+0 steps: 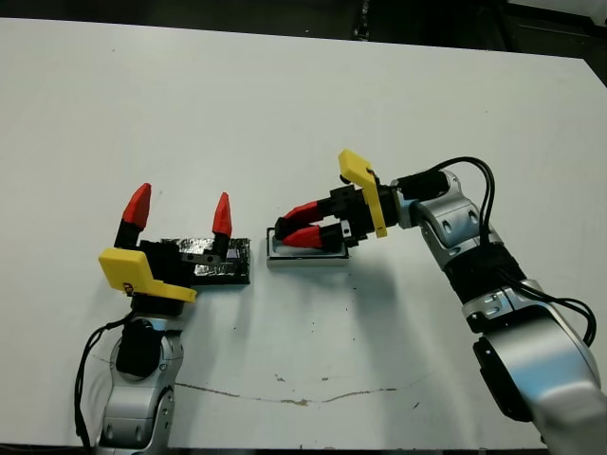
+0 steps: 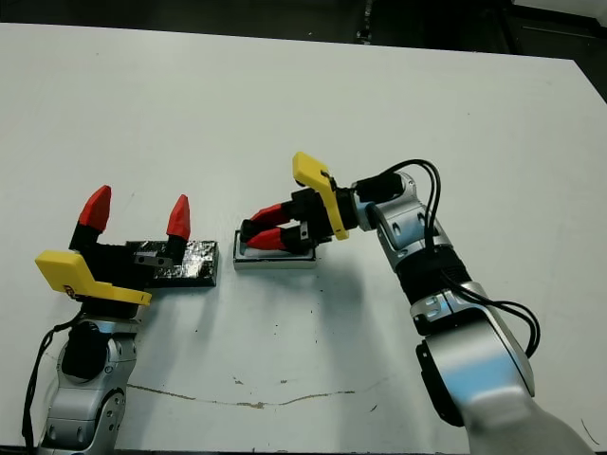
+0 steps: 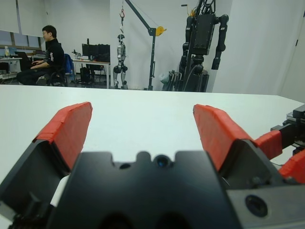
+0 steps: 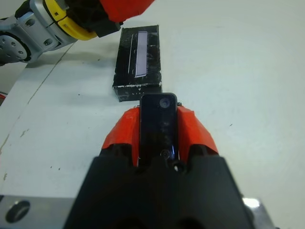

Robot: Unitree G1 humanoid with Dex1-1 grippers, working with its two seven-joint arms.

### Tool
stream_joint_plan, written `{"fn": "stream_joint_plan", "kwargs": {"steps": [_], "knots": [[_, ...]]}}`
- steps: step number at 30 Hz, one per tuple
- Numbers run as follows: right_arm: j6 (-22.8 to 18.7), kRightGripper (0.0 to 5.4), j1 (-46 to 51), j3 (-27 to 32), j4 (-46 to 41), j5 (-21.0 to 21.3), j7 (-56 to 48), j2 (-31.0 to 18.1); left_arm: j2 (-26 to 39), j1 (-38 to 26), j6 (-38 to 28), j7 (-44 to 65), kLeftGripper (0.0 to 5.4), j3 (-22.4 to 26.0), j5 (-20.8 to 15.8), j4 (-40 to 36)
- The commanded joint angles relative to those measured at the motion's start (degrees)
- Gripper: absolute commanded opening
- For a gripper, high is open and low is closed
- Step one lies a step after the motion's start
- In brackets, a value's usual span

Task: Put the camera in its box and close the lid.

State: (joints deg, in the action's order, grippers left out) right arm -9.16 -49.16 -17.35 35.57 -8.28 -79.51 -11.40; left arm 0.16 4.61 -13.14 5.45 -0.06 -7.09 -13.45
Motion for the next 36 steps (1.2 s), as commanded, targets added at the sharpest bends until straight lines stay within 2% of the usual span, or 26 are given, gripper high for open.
{"fn": "stream_joint_plan", "kwargs": {"steps": [1,7,14,20,32,36], "knots": [[0.54,1.67,1.19,-0.19,-0.62,0.79,0.65,-0.80,0.18,0.97,-0.28,0.23,5.40,0.09,0.18,0.58],[2.29,1.67,2.00,-0.31,0.12,1.15,0.96,-1.01,0.15,1.13,-0.03,0.41,5.40,0.10,-0.20,0.45],[1.19,1.67,1.89,-0.74,0.39,1.60,0.83,-1.60,0.01,1.35,0.34,0.11,5.40,-0.03,-0.05,0.06],[2.56,1.67,2.56,-0.72,-0.45,1.82,1.06,-1.81,0.04,1.35,-0.15,0.34,5.40,-0.08,-0.17,0.41],[0.64,1.67,4.42,-1.02,-4.58,2.97,5.52,-1.86,0.16,1.34,-0.44,0.42,5.40,-0.11,-0.15,0.64],[-1.72,2.31,3.55,-1.41,-3.55,2.75,4.47,-1.84,0.08,1.43,0.05,0.49,5.40,-0.09,-0.60,0.36]]}}
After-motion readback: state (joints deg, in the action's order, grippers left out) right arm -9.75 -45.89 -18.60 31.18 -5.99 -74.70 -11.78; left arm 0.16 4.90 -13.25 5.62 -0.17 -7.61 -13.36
